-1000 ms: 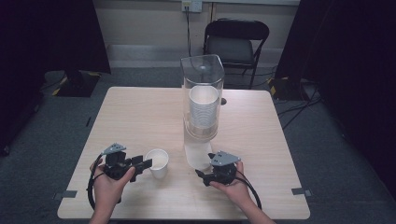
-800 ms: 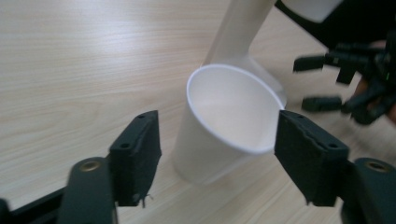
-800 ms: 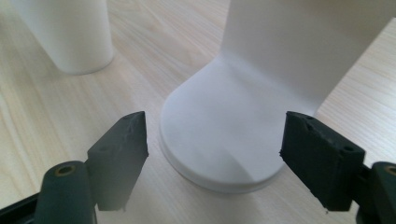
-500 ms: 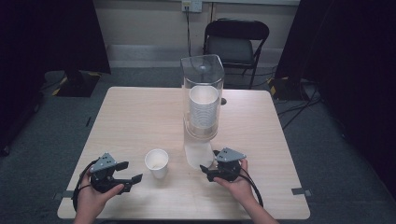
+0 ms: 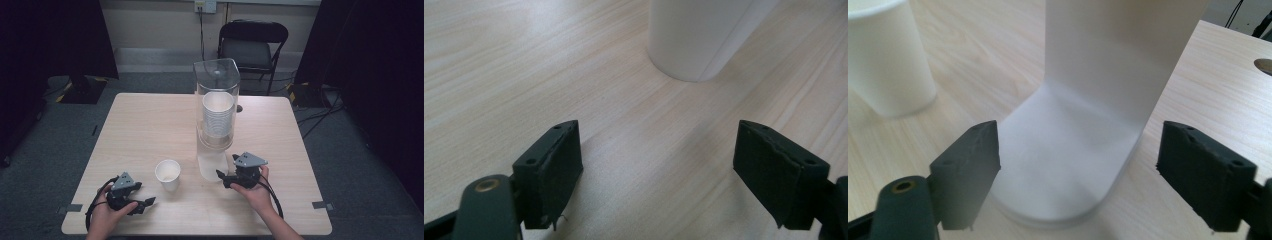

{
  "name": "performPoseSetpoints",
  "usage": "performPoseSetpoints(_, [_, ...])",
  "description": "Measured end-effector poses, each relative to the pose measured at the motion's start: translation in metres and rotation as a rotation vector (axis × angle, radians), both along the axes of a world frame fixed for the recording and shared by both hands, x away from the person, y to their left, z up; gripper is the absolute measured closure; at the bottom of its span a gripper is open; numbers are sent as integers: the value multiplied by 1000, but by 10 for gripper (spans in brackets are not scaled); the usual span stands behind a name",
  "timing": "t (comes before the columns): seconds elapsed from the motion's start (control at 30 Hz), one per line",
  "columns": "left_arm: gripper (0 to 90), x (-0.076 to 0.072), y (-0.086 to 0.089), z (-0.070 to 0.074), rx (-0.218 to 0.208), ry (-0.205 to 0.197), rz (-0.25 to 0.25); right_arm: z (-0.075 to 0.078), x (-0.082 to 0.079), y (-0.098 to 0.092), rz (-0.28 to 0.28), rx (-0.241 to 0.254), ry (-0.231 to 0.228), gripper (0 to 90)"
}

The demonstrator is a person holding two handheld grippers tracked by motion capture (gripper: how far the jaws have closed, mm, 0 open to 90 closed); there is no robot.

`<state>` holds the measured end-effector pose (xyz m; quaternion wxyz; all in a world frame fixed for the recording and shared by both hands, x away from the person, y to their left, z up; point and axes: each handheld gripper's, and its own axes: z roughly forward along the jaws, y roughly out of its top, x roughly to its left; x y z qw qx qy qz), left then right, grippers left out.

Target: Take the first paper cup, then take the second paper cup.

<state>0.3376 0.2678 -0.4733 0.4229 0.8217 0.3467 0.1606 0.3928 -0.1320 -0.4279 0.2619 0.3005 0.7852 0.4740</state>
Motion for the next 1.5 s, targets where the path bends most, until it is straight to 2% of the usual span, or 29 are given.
performPoseSetpoints(0.07, [189, -2, -2, -2, 33, -31, -11, 1, 4, 0, -7, 40, 36, 171])
performPoseSetpoints(0.1, [184, -3, -4, -2, 53, -34, -18, 1, 5, 1, -6, 41, 52, 173])
performPoseSetpoints(0.13, [171, -3, -5, -2, 74, -41, -25, 2, 6, 1, -8, 29, 48, 175])
performPoseSetpoints(0.17, [153, -3, -7, -2, 76, -40, -25, 3, 7, 2, -7, 36, 46, 175])
performPoseSetpoints(0.2, [143, -3, -7, -2, 77, -39, -28, 4, 7, 2, -4, 50, 51, 176])
performPoseSetpoints(0.47, [142, -3, -7, -2, 76, -39, -28, 19, 11, 5, 0, 57, 23, 173])
performPoseSetpoints(0.57, [142, -3, -7, -2, 76, -40, -28, 23, 13, 6, 6, 78, 20, 177])
performPoseSetpoints(0.9, [142, -3, -7, -2, 76, -40, -28, 30, 18, 12, 11, 72, 15, 185])
performPoseSetpoints(1.0, [142, -3, -7, -2, 76, -40, -28, 32, 20, 14, 7, 81, 2, 183])
performPoseSetpoints(1.1, [142, -3, -7, -2, 76, -40, -28, 31, 22, 14, 11, 116, -1, 175])
performPoseSetpoints(1.17, [142, -3, -7, -2, 77, -40, -28, 33, 22, 14, 9, 125, -17, 174])
performPoseSetpoints(1.23, [141, -3, -7, -2, 76, -39, -28, 35, 23, 15, 6, 138, -14, 170])
performPoseSetpoints(1.5, [141, -3, -7, -2, 77, -40, -28, 48, 25, 25, 29, 119, -42, 184])
